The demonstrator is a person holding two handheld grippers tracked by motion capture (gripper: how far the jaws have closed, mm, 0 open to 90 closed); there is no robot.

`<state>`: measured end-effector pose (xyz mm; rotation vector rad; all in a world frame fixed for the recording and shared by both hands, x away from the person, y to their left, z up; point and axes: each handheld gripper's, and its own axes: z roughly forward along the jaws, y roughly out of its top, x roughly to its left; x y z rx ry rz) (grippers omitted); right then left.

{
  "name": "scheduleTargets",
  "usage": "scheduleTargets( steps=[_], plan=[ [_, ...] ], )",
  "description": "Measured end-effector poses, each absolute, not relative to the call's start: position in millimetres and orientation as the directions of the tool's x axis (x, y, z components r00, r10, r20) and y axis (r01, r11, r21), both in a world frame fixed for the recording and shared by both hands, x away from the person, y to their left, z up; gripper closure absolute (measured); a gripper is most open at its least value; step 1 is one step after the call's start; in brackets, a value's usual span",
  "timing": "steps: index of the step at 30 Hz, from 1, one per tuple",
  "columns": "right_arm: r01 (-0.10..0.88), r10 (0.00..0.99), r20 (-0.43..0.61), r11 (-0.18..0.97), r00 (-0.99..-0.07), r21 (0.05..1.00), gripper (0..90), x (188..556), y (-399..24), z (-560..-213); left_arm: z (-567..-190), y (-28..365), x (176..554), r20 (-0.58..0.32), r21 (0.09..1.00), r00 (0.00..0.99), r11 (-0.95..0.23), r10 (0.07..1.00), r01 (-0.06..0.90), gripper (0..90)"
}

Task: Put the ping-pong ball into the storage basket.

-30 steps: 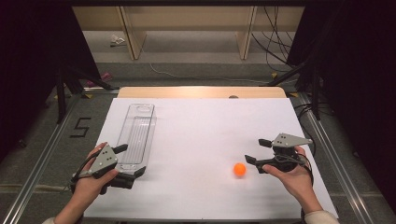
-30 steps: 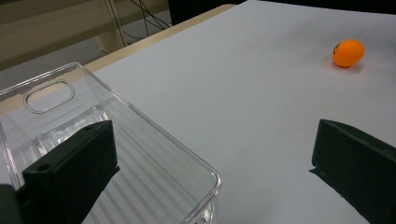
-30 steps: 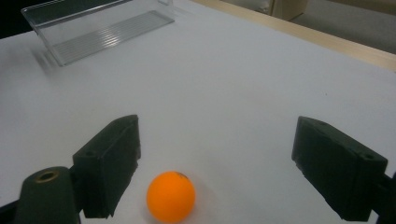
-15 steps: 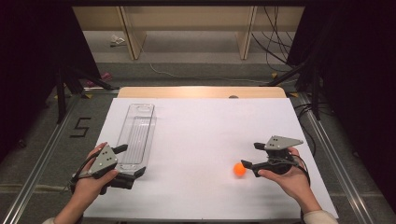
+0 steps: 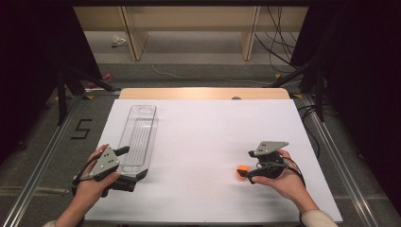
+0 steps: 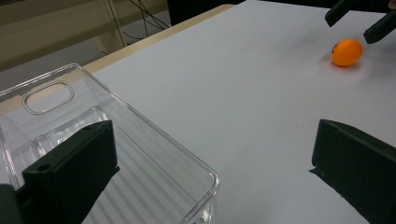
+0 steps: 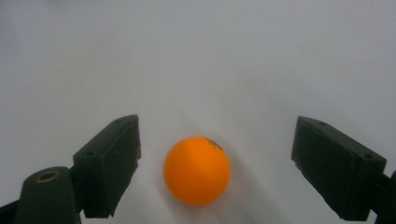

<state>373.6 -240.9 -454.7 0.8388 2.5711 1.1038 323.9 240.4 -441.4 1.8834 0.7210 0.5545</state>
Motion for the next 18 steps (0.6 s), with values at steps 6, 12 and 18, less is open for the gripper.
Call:
scheduleTargets(
  steps=[6,12,18],
  plan=[
    [0.417,0.569,0.014,0.586,-0.822,0.694,18.0,378,-235,-466,-442,240,324,0.062,0.918,0.718,-0.322,0.693,0.232,0.0],
    [0.424,0.563,0.010,0.610,-0.826,0.669,21.6,378,-231,-472,-442,240,324,0.059,0.918,0.718,-0.320,0.693,0.234,0.0],
    [0.429,0.560,0.012,0.620,-0.828,0.657,26.9,379,-230,-475,-442,239,324,0.061,0.918,0.719,-0.322,0.692,0.232,0.0]
  ],
)
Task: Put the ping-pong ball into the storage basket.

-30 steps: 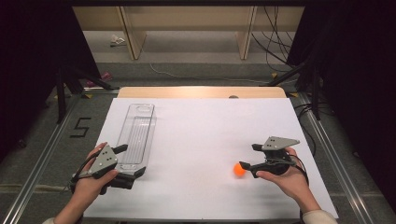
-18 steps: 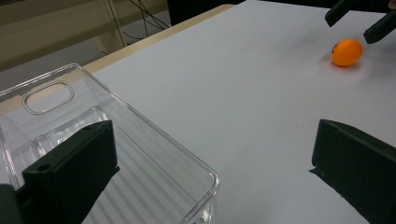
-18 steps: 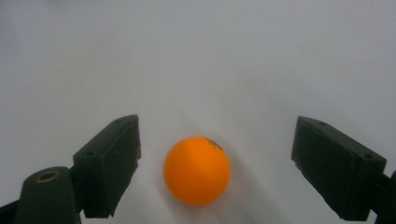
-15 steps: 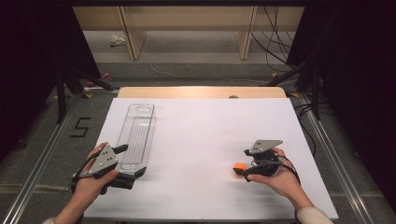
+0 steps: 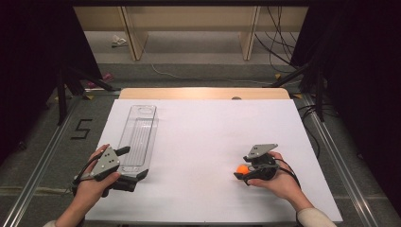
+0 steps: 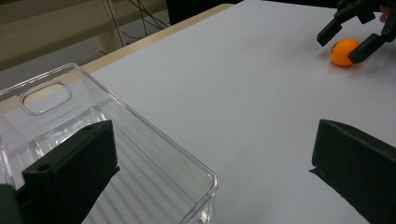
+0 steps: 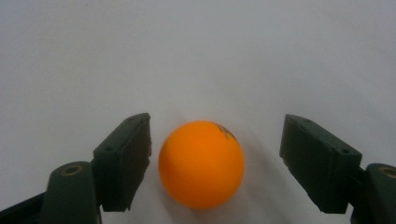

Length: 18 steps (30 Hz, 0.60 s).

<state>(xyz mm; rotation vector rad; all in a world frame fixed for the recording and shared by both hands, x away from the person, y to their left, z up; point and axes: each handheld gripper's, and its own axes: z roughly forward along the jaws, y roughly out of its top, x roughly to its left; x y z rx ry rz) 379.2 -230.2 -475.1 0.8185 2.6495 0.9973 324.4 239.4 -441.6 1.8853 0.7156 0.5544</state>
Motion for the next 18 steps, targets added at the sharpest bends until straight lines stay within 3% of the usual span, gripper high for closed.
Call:
scheduleTargets(
  steps=[18],
  plan=[
    [0.432,0.538,0.021,0.652,-0.843,0.623,47.5,378.5,-227.1,-477.4,-441.7,239.0,324.3,0.061,0.917,0.722,-0.325,0.689,0.232,0.0]
  ],
)
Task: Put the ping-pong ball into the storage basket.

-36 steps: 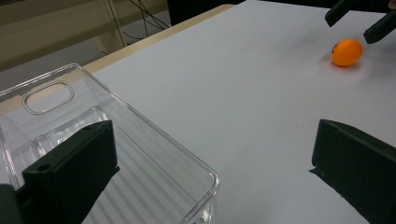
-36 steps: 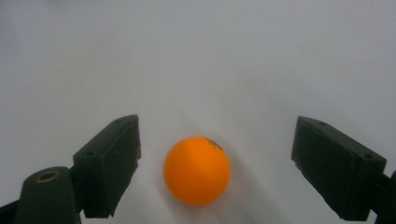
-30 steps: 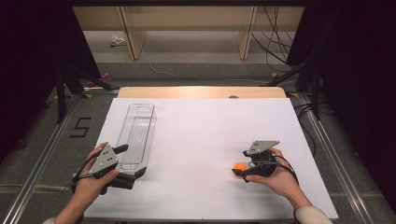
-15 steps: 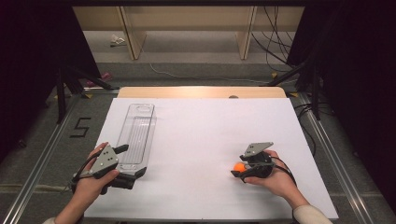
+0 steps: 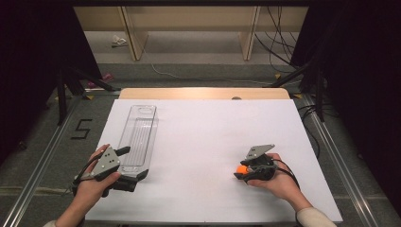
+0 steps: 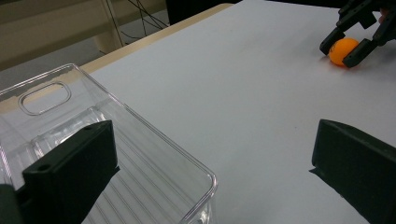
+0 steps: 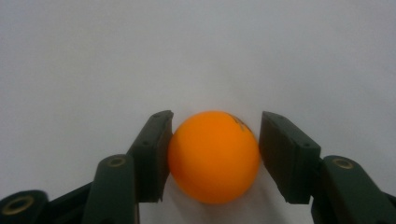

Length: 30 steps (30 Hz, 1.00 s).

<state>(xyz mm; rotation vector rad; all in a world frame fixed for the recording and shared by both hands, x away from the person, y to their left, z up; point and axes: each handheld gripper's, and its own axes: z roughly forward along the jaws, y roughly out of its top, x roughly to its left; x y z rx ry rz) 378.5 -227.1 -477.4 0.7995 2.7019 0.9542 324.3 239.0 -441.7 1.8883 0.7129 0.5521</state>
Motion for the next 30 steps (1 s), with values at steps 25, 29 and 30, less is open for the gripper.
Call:
scheduleTargets(
  steps=[25,29,30],
  plan=[
    [0.420,0.537,0.020,0.635,-0.843,0.648,51.2,377,-225,-469,-442,239,324,0.061,0.917,0.722,-0.324,0.689,0.232,0.0],
    [0.415,0.539,0.018,0.626,-0.842,0.660,51.2,377,-224,-466,-442,239,324,0.061,0.917,0.722,-0.324,0.689,0.232,0.0],
    [0.413,0.540,0.016,0.624,-0.841,0.664,51.2,377,-224,-465,-442,239,324,0.061,0.917,0.722,-0.324,0.689,0.232,0.0]
  ],
)
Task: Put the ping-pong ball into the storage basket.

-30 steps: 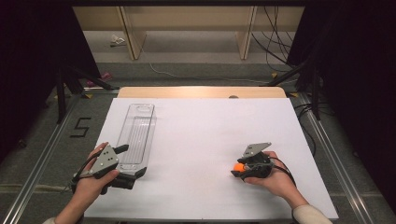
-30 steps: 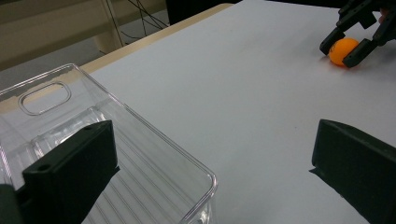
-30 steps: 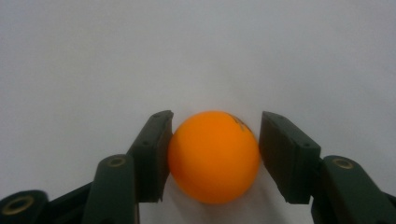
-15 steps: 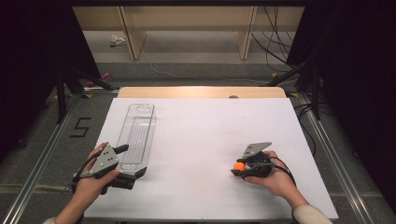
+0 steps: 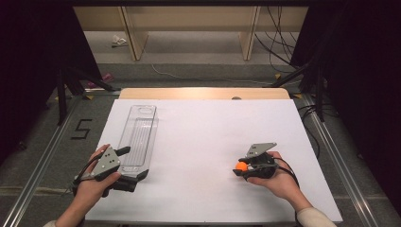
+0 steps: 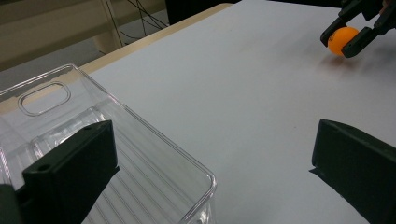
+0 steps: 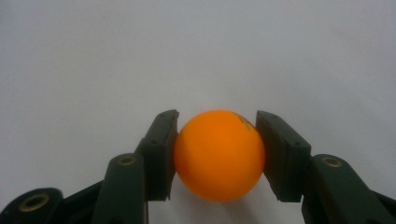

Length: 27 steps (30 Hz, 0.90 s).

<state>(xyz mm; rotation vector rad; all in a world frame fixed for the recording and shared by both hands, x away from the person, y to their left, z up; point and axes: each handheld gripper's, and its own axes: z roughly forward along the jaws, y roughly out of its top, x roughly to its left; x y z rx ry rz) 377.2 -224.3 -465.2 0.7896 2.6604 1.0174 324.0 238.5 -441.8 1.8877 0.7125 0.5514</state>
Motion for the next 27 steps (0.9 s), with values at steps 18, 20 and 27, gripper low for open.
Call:
scheduleTargets(
  steps=[18,20,27],
  plan=[
    [0.388,0.552,0.006,0.579,-0.834,0.717,51.3,380,-222,-452,-442,238,324,0.063,0.916,0.723,-0.327,0.688,0.232,0.0],
    [0.386,0.551,0.005,0.579,-0.834,0.718,51.3,380,-222,-452,-442,238,324,0.063,0.916,0.723,-0.327,0.688,0.232,0.0],
    [0.381,0.552,0.007,0.568,-0.834,0.729,51.3,380,-221,-450,-442,238,324,0.066,0.916,0.724,-0.330,0.687,0.230,0.0]
  ],
)
